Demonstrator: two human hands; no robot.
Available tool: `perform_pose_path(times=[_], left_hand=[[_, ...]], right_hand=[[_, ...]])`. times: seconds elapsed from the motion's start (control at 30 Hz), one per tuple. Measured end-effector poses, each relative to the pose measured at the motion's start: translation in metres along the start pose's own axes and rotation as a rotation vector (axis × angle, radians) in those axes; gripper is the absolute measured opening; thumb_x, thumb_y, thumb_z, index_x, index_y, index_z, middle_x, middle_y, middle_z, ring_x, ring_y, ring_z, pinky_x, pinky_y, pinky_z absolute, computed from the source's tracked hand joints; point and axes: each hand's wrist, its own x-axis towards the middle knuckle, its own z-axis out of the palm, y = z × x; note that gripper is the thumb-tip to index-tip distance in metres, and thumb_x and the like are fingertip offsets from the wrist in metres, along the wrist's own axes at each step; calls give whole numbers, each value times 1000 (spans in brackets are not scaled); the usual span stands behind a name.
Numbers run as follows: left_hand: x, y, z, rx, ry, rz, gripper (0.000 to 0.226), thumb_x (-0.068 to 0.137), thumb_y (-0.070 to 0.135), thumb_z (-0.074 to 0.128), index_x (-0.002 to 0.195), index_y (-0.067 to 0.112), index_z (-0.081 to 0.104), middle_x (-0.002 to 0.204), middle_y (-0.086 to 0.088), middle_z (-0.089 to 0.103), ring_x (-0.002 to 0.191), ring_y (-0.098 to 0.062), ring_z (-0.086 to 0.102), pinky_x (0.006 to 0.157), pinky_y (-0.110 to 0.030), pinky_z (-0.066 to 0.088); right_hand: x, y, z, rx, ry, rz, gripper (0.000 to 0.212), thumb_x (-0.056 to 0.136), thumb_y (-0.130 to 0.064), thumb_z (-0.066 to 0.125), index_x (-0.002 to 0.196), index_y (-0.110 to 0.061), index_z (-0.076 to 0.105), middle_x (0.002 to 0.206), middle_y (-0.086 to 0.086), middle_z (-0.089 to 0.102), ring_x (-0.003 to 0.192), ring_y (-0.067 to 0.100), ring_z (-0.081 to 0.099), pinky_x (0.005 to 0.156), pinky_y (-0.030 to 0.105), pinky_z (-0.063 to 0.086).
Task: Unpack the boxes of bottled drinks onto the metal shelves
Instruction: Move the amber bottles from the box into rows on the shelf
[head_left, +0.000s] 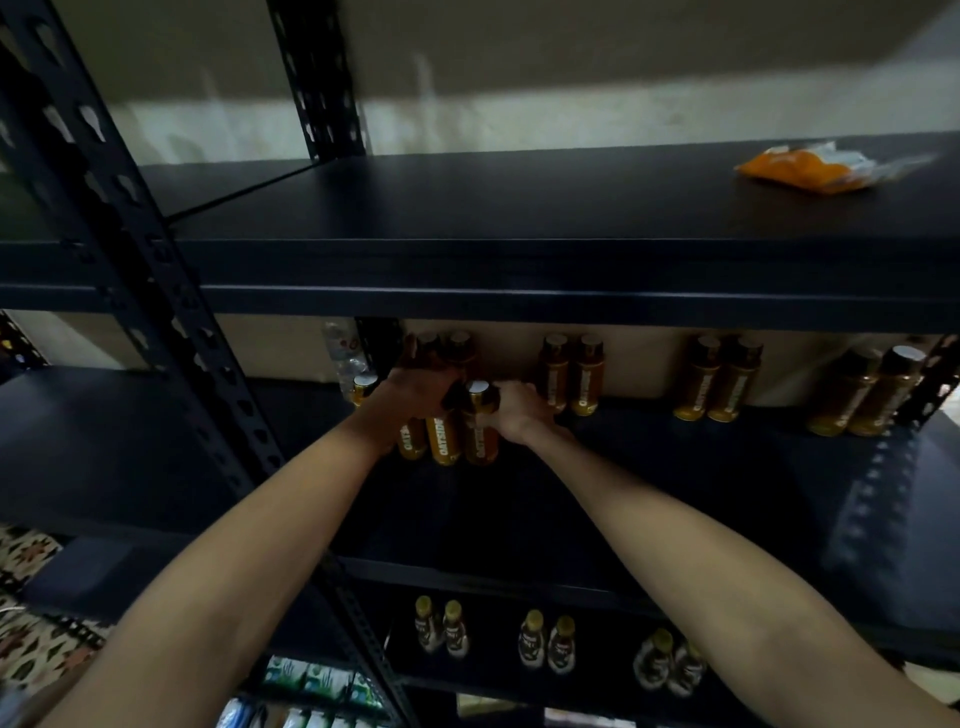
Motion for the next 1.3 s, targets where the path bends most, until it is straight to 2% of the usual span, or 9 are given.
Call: perform_pose_path(times=[0.1,0.27,0.37,0.47,0.6,0.7,0.87,1.07,1.3], left_hand=[[-5,2,-7,21,25,-60,44,101,30,54,143,23,45,140,-5,53,124,-23,54,93,-30,45],[-7,-3,2,-8,46,18,43,101,24,53,144,18,47,145,-10,49,132,-27,48,107,-33,39],[-7,-2,-2,111,23,-13,45,102,32,52,145,23,43,146,-7,47,129,-26,50,99,-33,44],[-5,2,0,89,-2,-68,50,101,34,51,149,24,37,148,-8,45,132,-28,48,100,-36,43],[-5,1,15,70,115,-88,63,99,36,52,155,29,23,154,-6,38,139,-29,39,116,-51,25],[-18,6,35,40,258,-124,66,97,33,53,155,24,23,157,-6,30,146,-27,26,121,-53,11],[-50,33,76,4,365,-124,70,98,34,50,157,18,16,164,-12,11,153,-30,3,123,-51,-1],[-71,81,111,-83,268,-111,63,104,46,31,158,21,10,165,-8,12,153,-27,4,123,-49,0],[-97,135,176,-202,188,-43,60,106,48,21,159,23,10,167,-2,6,153,-18,-3,123,-44,-2]], right_hand=[[4,0,3,10,2,19,48,77,-38,83,121,-26,67,123,2,66,114,21,62,99,42,52],[14,5,11,-1,0,27,54,72,-45,85,120,-29,66,124,2,63,111,21,63,98,45,53],[14,5,13,28,6,9,48,71,-45,84,114,-32,67,120,0,65,110,21,63,98,46,53],[16,7,13,41,-29,-7,51,72,-46,84,117,-33,66,121,-2,65,115,20,61,101,46,51],[-6,2,5,54,-15,10,85,72,-58,81,143,-27,46,147,3,47,139,28,44,110,51,41],[-29,13,6,40,82,5,94,81,-61,72,155,-24,27,158,9,30,145,31,33,114,54,35],[-66,44,7,-8,117,-42,92,88,-62,63,159,-34,11,166,8,17,152,29,19,121,55,20],[-112,87,-4,-161,20,-81,84,96,-59,54,161,-30,8,169,6,6,156,26,-2,123,53,4],[-185,153,4,-396,39,-225,59,108,-49,27,161,-29,13,170,-1,5,155,15,-6,124,43,-7]])
